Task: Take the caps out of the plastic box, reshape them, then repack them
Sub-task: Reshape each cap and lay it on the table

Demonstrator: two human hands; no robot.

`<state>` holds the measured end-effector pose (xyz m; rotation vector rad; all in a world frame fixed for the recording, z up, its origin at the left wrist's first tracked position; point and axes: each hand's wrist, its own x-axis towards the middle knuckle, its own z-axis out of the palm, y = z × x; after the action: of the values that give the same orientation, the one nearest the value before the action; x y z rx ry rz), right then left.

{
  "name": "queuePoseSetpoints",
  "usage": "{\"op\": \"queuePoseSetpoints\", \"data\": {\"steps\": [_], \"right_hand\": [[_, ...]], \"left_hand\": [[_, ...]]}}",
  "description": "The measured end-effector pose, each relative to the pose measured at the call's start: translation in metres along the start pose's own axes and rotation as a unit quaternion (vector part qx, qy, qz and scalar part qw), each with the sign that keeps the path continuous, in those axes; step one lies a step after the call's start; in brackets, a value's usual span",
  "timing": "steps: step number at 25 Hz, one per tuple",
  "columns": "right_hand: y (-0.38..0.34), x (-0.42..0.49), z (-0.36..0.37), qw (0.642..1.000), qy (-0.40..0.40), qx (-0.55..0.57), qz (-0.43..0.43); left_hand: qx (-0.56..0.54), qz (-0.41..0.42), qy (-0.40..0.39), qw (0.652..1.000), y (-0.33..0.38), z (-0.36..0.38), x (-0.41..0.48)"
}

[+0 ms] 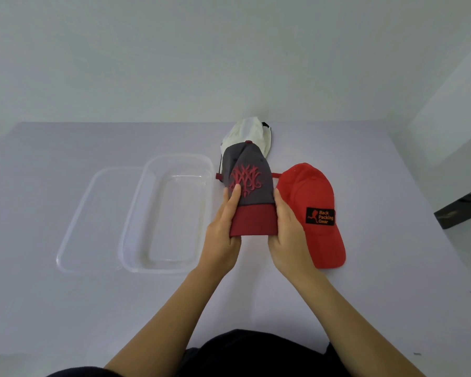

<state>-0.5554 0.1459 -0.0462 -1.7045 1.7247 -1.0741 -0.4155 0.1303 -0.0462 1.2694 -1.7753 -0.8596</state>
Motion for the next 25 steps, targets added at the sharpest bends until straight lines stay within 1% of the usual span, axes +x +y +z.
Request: {"op": "queuePoseSetpoints", "data": {"steps": [1, 2, 3, 4, 5, 6, 7, 8, 10, 11, 12, 13, 14, 15, 16, 17, 18, 20, 22, 23, 24, 25], "right_hand": [[0.001, 0.002, -0.001, 1.0, 0.001, 0.014, 0.021], [0.005, 0.004, -0.002, 0.997, -0.003, 0.053, 0.064], [0.006, 0.005, -0.005, 0.982, -0.012, 0.138, 0.131], [0.005, 0.006, -0.009, 0.942, -0.018, 0.266, 0.204], [0.002, 0.007, -0.013, 0.87, -0.028, 0.408, 0.275], [0.0, 0.007, -0.016, 0.795, -0.038, 0.513, 0.32], [-0.001, 0.006, -0.019, 0.752, -0.045, 0.571, 0.328], [-0.003, 0.005, -0.02, 0.74, -0.047, 0.59, 0.321], [-0.002, 0.005, -0.018, 0.744, -0.03, 0.597, 0.3], [-0.001, 0.004, -0.018, 0.743, -0.023, 0.598, 0.299], [0.001, 0.004, -0.019, 0.741, -0.019, 0.599, 0.303], [0.004, 0.003, -0.02, 0.739, -0.014, 0.6, 0.306], [0.006, 0.001, -0.022, 0.736, -0.015, 0.602, 0.31], [0.007, -0.001, -0.022, 0.738, -0.02, 0.599, 0.311], [0.007, -0.003, -0.022, 0.741, -0.03, 0.594, 0.31], [0.006, -0.006, -0.022, 0.748, -0.045, 0.587, 0.307], [0.004, -0.008, -0.022, 0.754, -0.064, 0.581, 0.301], [0.001, -0.012, -0.02, 0.763, -0.088, 0.568, 0.295], [0.003, -0.013, -0.017, 0.77, -0.082, 0.56, 0.293], [0.006, -0.014, -0.016, 0.772, -0.075, 0.56, 0.293], [0.008, -0.015, -0.016, 0.771, -0.071, 0.562, 0.291], [0.01, -0.017, -0.016, 0.772, -0.071, 0.563, 0.287]], "left_hand": [[0.025, 0.007, 0.004, 1.0, -0.002, 0.0, 0.0], [0.05, 0.016, 0.008, 0.999, -0.004, -0.002, 0.0], [0.073, 0.026, 0.01, 0.997, -0.007, -0.004, 0.0], [0.096, 0.039, 0.009, 0.995, -0.009, -0.006, 0.0], [0.118, 0.053, -0.002, 0.992, -0.011, -0.007, -0.001], [0.142, 0.064, -0.019, 0.988, -0.011, -0.008, -0.002], [0.163, 0.075, -0.036, 0.983, -0.011, -0.007, -0.004], [0.185, 0.086, -0.047, 0.978, -0.012, -0.008, -0.005], [0.199, 0.105, -0.09, 0.97, -0.02, -0.012, -0.006], [0.175, 0.095, -0.121, 0.973, -0.023, -0.016, -0.005], [0.129, 0.068, -0.143, 0.979, -0.024, -0.021, -0.004], [0.072, 0.024, -0.139, 0.987, -0.024, -0.026, -0.002], [0.014, -0.031, -0.101, 0.994, -0.022, -0.031, 0.003], [-0.043, -0.088, -0.042, 0.994, -0.019, -0.036, 0.012], [-0.088, -0.132, 0.009, 0.987, -0.014, -0.041, 0.025], [-0.123, -0.164, 0.035, 0.978, -0.009, -0.046, 0.04], [-0.155, -0.183, 0.028, 0.97, -0.004, -0.052, 0.053], [-0.191, -0.206, -0.057, 0.958, 0.004, -0.06, 0.076], [-0.182, -0.219, -0.146, 0.948, 0.012, -0.063, 0.088], [-0.177, -0.217, -0.17, 0.945, 0.014, -0.063, 0.088], [-0.185, -0.216, -0.172, 0.943, 0.016, -0.061, 0.088], [-0.208, -0.214, -0.154, 0.942, 0.019, -0.059, 0.088]]}}
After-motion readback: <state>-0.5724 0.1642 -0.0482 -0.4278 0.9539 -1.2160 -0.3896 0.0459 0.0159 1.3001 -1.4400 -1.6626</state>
